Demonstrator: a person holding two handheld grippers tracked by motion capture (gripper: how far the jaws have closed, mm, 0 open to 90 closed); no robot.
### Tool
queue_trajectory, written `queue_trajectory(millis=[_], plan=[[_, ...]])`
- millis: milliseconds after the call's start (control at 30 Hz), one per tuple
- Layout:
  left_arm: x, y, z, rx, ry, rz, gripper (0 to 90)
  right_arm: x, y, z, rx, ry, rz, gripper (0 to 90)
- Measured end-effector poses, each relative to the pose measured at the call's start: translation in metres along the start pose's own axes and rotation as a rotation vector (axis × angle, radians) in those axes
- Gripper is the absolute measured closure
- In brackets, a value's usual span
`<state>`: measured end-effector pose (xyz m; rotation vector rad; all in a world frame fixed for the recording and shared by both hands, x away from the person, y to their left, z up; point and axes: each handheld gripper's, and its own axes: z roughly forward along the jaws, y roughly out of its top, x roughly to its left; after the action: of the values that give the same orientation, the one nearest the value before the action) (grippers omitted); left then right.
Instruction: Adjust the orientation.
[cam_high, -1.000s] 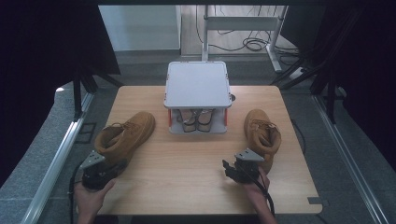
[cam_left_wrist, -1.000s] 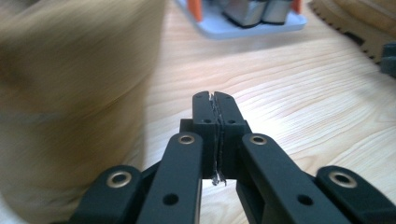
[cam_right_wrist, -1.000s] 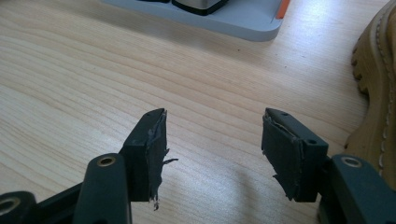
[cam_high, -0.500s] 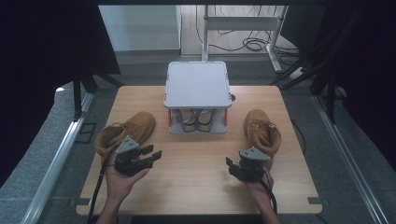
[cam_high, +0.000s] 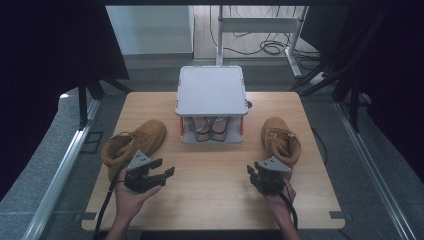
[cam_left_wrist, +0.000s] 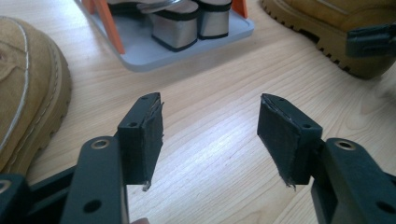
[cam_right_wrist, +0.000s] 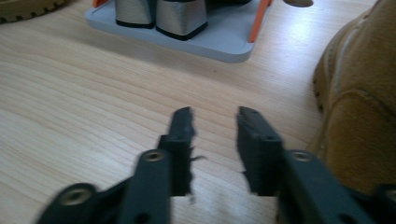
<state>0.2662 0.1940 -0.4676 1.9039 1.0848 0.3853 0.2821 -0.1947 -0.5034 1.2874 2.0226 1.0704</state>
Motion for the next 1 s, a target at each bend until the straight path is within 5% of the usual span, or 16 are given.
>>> queue_trajectory(millis=[233, 1000], plan=[[0.001, -0.003, 0.003, 0.026, -0.01, 0.01, 39.2, -0.001, -0.003, 0.0, 0.015, -0.004, -0.029, 85.7], [0.009, -0.013, 0.006, 0.085, -0.014, -0.022, 37.8, -0.016, -0.008, 0.001, 0.038, -0.094, -0.038, 89.8]])
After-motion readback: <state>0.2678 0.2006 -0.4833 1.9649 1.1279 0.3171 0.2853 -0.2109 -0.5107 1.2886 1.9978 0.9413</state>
